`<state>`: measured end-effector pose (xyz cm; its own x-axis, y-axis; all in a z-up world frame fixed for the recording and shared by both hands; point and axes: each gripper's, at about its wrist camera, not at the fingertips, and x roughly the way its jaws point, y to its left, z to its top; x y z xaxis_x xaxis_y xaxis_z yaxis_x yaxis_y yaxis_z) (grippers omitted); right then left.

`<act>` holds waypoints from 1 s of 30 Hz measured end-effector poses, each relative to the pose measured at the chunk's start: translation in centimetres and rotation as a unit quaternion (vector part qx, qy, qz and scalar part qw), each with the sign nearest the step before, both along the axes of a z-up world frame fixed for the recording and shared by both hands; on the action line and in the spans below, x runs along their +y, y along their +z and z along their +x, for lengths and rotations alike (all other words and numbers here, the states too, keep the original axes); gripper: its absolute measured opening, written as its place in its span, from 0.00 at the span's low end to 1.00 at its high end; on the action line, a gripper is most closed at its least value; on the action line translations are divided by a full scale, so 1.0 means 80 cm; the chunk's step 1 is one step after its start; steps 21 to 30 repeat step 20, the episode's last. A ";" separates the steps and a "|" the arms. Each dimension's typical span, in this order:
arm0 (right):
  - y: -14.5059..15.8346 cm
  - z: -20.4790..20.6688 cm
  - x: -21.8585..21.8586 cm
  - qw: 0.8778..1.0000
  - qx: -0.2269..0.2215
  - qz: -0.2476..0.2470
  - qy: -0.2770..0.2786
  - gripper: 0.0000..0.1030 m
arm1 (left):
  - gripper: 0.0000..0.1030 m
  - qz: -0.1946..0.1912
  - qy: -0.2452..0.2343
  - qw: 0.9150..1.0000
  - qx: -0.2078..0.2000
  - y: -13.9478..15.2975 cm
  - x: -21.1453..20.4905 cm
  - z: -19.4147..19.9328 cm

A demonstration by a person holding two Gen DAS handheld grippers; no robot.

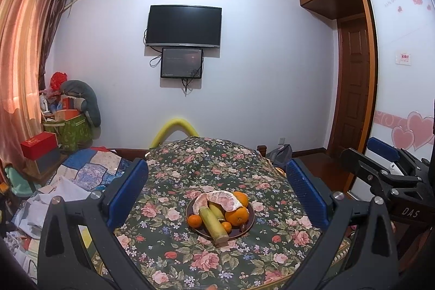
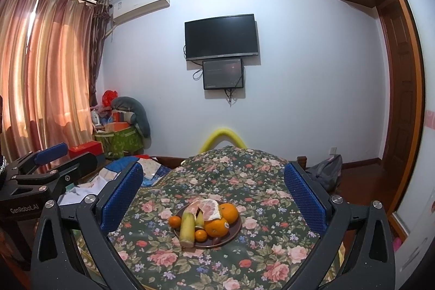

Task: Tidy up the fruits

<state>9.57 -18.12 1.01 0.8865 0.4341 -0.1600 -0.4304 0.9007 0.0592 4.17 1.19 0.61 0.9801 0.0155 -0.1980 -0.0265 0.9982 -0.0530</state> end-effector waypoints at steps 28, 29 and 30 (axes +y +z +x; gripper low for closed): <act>-0.003 0.004 -0.003 1.000 0.006 0.001 -0.001 1.00 | 1.00 -0.005 -0.013 1.000 0.007 -0.001 -0.004 0.005; -0.003 0.004 -0.003 1.000 0.006 0.001 -0.001 1.00 | 1.00 -0.005 -0.013 1.000 0.007 -0.001 -0.004 0.005; -0.003 0.004 -0.003 1.000 0.006 0.001 -0.001 1.00 | 1.00 -0.005 -0.013 1.000 0.007 -0.001 -0.004 0.005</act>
